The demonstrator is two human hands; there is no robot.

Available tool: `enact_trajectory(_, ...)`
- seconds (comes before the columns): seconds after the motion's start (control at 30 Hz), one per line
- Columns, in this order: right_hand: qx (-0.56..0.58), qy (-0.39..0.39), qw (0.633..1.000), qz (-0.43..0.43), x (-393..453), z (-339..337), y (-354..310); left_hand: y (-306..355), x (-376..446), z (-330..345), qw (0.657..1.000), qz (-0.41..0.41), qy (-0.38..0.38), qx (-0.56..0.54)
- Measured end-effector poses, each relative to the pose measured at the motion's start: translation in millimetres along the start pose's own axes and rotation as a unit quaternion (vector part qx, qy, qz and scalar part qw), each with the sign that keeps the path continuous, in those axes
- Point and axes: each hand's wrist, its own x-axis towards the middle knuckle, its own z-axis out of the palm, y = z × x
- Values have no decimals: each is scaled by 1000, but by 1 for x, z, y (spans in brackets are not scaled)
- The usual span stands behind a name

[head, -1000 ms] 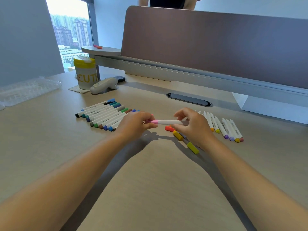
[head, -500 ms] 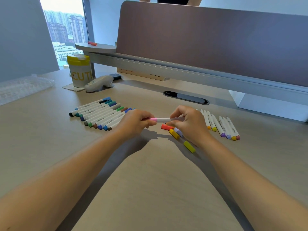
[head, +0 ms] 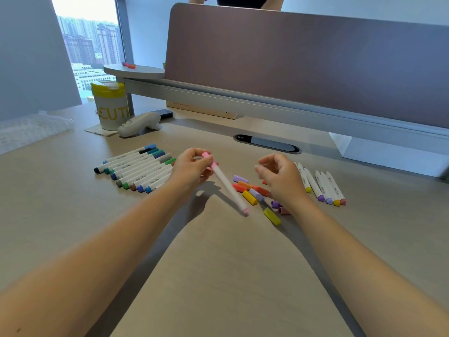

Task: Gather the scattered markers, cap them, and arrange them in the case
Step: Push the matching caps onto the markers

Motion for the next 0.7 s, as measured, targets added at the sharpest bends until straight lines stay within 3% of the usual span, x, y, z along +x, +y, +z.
enact_trajectory(0.17,-108,56,992,25,23,-13,23,1,10,1,988,67,14,140)
enact_trajectory(0.33,-320,-10,945,65,45,-7,41,-3,28,6,954,95,-52,279)
enact_trajectory(0.5,-433,-72,896,63,55,1,43,-14,45,5,858,123,-60,495)
enact_trajectory(0.6,-421,-71,903,43,56,6,41,-16,50,1,787,149,-61,596)
enact_trajectory(0.7,-378,-60,924,20,56,7,39,-16,51,-1,752,162,-61,636)
